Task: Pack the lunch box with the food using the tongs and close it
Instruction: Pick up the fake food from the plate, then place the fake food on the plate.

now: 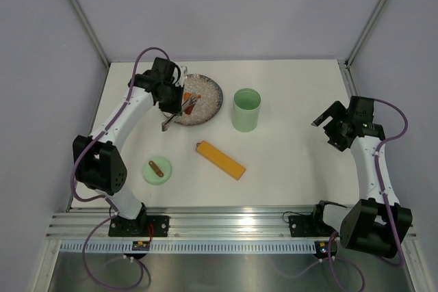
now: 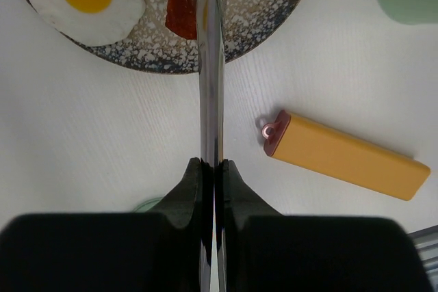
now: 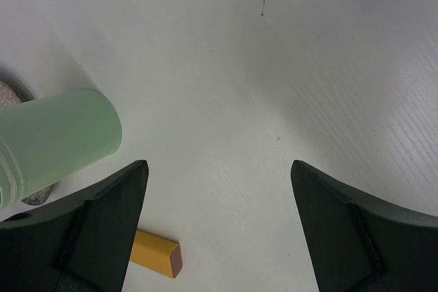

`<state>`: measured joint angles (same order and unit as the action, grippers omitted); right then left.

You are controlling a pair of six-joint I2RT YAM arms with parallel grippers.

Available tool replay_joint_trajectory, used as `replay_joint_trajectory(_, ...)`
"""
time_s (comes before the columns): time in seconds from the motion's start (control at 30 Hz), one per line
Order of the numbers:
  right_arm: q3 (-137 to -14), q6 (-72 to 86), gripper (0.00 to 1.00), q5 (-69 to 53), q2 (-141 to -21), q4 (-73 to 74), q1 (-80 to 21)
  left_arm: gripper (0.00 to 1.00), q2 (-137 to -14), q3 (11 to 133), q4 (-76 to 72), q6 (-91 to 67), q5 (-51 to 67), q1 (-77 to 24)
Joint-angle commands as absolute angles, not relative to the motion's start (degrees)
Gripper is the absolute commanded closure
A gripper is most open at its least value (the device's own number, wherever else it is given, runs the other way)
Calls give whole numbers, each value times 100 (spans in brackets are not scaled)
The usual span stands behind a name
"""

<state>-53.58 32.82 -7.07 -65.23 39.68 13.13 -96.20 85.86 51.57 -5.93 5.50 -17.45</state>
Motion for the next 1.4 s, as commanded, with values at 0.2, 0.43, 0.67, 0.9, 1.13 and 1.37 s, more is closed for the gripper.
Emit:
replay_joint_trajectory(0.2, -5423, 3261, 7, -773, -6460, 3841, 1301, 100, -8965, 9378, 5124, -606, 914, -1767)
replay_joint_trajectory(0.43, -5414, 3234, 7, -756, -6434, 3867, 1301, 100, -9193, 9255, 5010, -650, 940, -1767)
replay_joint_trajectory(0.67, -5397, 3226, 7, -738, -6416, 3885, 1301, 100, -9448, 8851, 4685, -677, 817, -1775)
replay_joint_trajectory(0.9, -5396, 3199, 7, -747, -6416, 3902, 1301, 100, -9773, 8411, 4254, -835, 905, -1767)
replay_joint_trajectory(1.13, -5414, 3182, 7, -756, -6434, 3911, 1292, 70, -9826, 8306, 4210, -879, 879, -1775)
replay_joint_trajectory(1.37, -5423, 3182, 7, -773, -6390, 3929, 1301, 53, -9773, 8376, 4262, -888, 905, -1775)
